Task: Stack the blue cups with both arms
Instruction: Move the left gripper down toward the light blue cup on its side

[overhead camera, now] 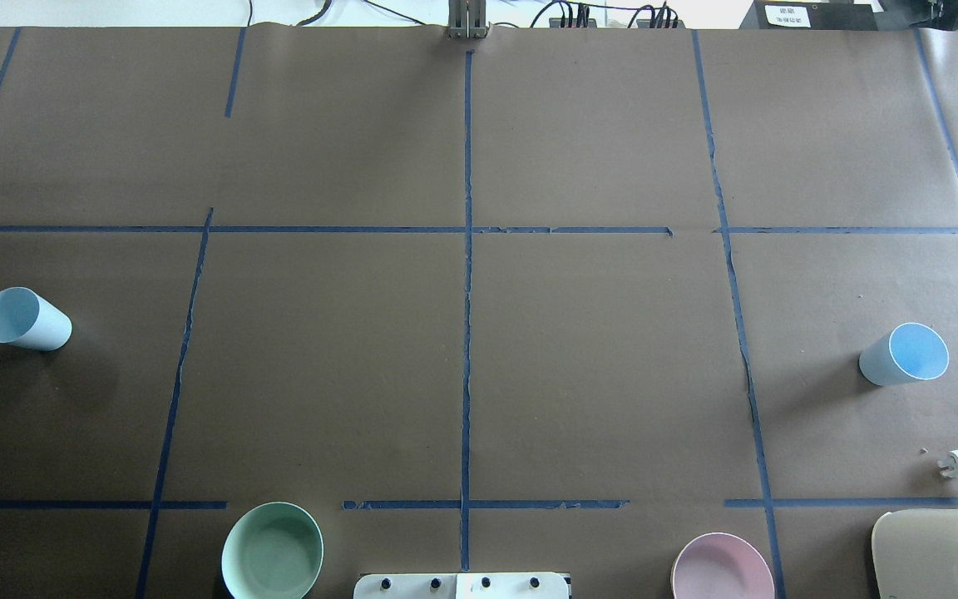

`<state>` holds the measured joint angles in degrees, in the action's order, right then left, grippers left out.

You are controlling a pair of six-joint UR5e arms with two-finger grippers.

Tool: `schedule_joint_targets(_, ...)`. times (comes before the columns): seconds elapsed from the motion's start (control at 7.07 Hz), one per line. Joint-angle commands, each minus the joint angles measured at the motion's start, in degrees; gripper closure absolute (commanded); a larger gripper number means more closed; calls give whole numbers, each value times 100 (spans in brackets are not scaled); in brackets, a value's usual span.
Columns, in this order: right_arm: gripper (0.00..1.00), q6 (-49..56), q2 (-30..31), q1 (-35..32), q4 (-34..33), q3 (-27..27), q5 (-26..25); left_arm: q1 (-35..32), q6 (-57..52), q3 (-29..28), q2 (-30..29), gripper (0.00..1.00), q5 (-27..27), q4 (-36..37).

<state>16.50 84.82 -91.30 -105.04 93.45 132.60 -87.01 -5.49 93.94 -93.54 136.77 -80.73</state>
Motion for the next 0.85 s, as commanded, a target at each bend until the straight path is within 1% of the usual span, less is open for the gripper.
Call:
schedule_joint_targets(0.0,0,-15,17,-2,10,42,38,-17,-5,193,90,0,-10,40)
schedule_joint_targets(0.28,0,-7,78,-2,45,77,64,-18,13,221,135,0,-36,-4)
schedule_joint_targets(0.42,0,-7,113,-2,54,77,221,-9,13,317,135,0,-10,-13)
schedule_joint_targets(0.57,0,-15,122,7,54,59,248,-17,4,327,152,0,68,-30)
schedule_joint_targets(0.71,0,-7,122,42,62,51,249,-9,-22,370,283,0,87,-65)
